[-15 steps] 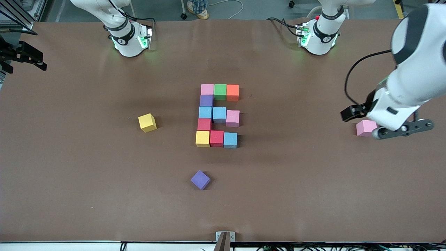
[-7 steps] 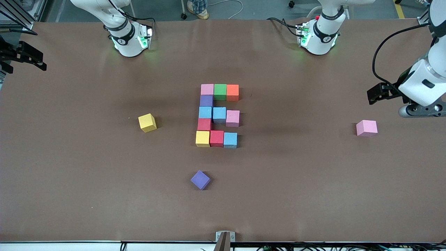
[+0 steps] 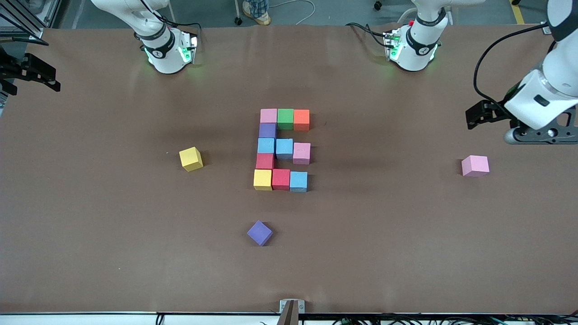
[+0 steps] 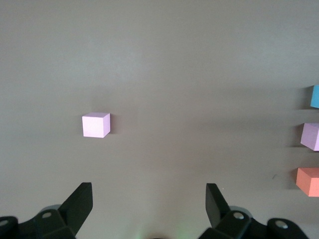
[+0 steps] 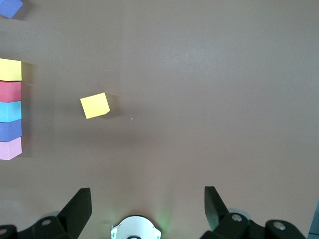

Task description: Arrange 11 blocks into digit 3

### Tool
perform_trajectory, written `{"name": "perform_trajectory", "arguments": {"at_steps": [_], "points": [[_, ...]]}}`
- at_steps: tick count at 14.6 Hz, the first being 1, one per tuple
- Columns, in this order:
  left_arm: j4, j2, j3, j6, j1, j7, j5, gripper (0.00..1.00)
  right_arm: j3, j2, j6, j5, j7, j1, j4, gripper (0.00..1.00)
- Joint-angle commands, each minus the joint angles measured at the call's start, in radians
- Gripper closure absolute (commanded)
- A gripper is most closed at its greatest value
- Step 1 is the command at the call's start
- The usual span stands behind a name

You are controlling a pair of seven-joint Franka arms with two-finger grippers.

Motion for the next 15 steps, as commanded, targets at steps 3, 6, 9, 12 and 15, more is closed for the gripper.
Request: {"name": "perform_trajectory", "arguments": {"at_steps": [3,6,9,12,15], "points": [[-0.040,-0.072,0.013,0.023,-0.021,-0.003,0.001,0.00,-0.001,-0.017,0.008,-0.013,0.003,0.009,-0.019,0.00],[-0.092,-0.106,0.013,0.021,-0.028,0.000,-0.002,0.00,-0.001,-0.017,0.008,-0.013,0.003,0.009,-0.019,0.00],[-0.159,-0.147,0.013,0.052,-0.029,-0.003,-0.015,0.00,-0.001,-0.017,0.008,-0.013,0.003,0.009,-0.019,0.00],[-0.150,-0.140,0.010,0.044,-0.023,0.001,-0.018,0.00,-0.001,-0.017,0.006,-0.013,0.003,0.009,-0.019,0.00],[-0.147,-0.138,0.008,0.046,-0.017,0.013,-0.033,0.00,-0.001,-0.017,0.008,-0.013,0.003,0.009,-0.019,0.00]]}}
